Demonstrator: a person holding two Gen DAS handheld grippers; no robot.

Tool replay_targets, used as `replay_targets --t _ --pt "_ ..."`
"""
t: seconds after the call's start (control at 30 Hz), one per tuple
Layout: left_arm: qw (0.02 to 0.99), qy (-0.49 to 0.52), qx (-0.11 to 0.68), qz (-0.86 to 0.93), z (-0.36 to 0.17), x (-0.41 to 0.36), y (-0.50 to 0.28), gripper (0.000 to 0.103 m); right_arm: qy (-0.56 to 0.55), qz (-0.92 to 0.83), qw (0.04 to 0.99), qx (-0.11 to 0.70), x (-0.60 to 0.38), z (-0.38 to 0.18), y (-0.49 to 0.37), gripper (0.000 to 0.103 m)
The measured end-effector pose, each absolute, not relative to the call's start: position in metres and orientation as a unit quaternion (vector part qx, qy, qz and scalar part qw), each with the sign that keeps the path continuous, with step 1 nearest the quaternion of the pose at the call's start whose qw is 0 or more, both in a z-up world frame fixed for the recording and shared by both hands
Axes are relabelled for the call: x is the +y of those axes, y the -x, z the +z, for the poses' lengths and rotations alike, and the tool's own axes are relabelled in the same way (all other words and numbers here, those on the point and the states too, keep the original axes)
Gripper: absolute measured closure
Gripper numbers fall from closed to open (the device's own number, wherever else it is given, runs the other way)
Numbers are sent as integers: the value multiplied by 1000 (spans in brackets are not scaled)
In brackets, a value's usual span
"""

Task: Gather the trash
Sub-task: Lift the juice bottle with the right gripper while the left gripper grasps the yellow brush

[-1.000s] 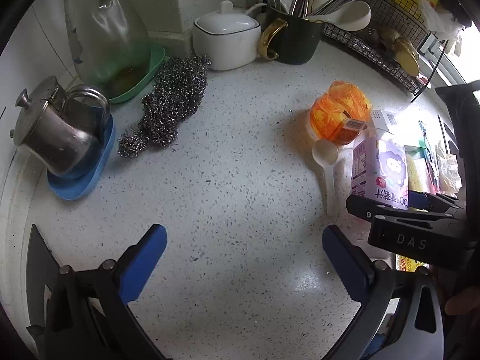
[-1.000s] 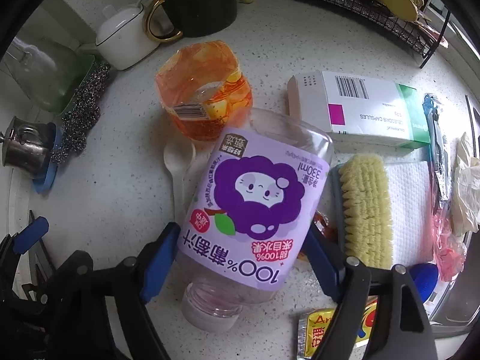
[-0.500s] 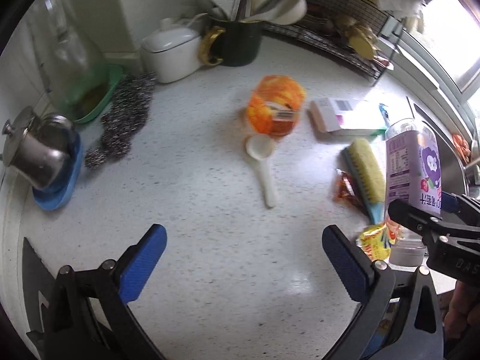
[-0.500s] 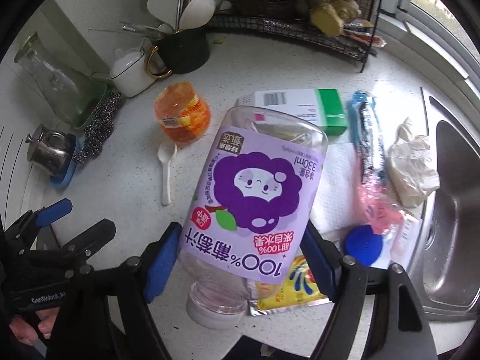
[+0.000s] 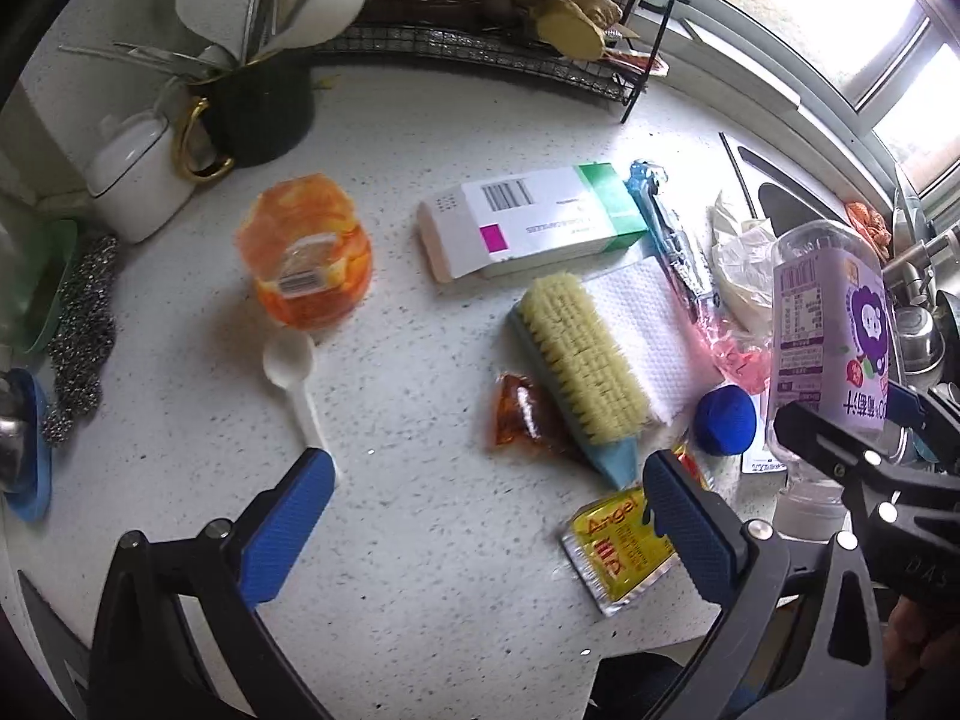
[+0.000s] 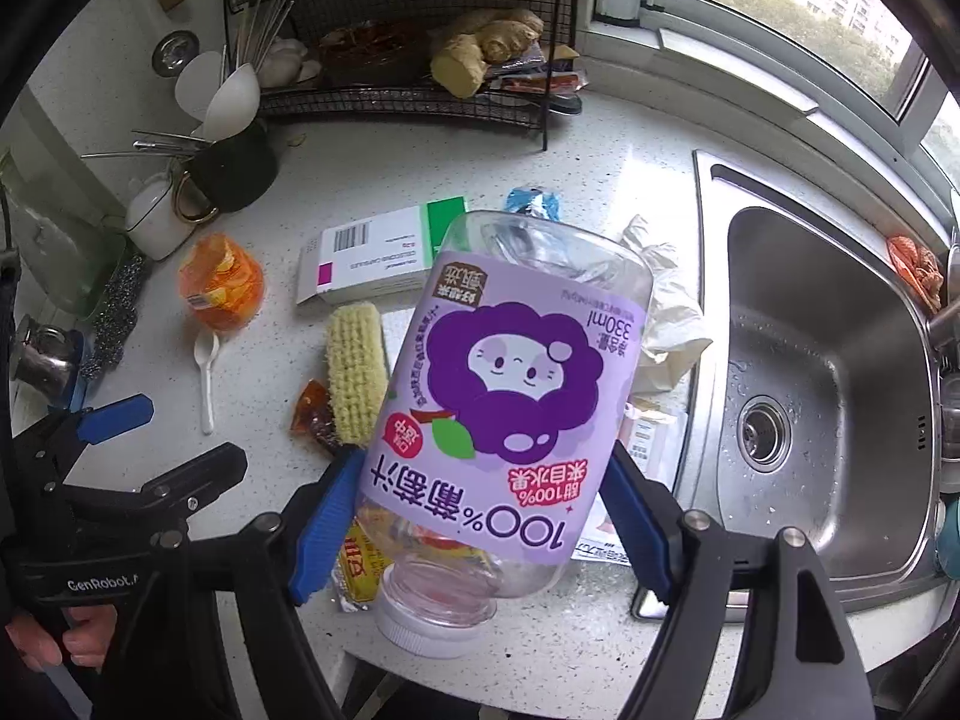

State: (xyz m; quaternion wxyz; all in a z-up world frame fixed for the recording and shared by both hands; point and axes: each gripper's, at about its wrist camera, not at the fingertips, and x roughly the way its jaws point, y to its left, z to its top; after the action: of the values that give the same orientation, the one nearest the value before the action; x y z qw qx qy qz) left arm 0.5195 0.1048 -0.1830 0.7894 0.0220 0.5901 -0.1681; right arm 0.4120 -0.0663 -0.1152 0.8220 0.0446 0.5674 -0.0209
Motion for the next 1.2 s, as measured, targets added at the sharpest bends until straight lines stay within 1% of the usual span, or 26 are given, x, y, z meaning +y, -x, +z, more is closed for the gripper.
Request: replay_targets --t 0.1,0.17,0.2,0.23,0.33,0.53,0.57,0.63,0.7,0.8,0.93,1.2 --pt "782 -19 599 -173 -190 88 -527 6 -46 -35 821 567 -75 -118 -413 27" --pt "775 -25 608 -169 -198 76 -534 11 -46 -41 820 568 -84 -120 -414 27" --pt "772 -27 613 -168 -203 71 -537 17 -48 -44 819 570 -85 -122 -414 27" --pt "767 -28 618 -169 -208 66 -541 20 -51 -46 818 571 -89 -123 -414 27" --pt "758 -34 629 -167 -220 56 -548 26 -59 -51 815 574 -97 -125 -416 27" --pt "753 -21 636 -168 -231 50 -558 26 -59 -45 814 576 -100 -128 -419 27" --pt "752 -20 637 -167 -233 49 -559 29 -61 -43 813 577 -99 -129 -419 27" --pt "754 -24 636 -162 -233 48 -558 46 -62 -41 813 578 -100 -130 -420 27" --pt "759 -34 630 -161 -230 46 -557 55 -62 -39 813 578 -100 -130 -420 27" --pt "760 -33 628 -168 -230 46 -555 59 -65 -38 812 579 -103 -131 -420 27" --pt "764 -28 622 -171 -226 52 -550 67 -69 -38 811 580 -105 -133 -421 27" --pt "795 -35 583 -166 -184 66 -531 69 -69 -22 819 569 -104 -125 -414 28"
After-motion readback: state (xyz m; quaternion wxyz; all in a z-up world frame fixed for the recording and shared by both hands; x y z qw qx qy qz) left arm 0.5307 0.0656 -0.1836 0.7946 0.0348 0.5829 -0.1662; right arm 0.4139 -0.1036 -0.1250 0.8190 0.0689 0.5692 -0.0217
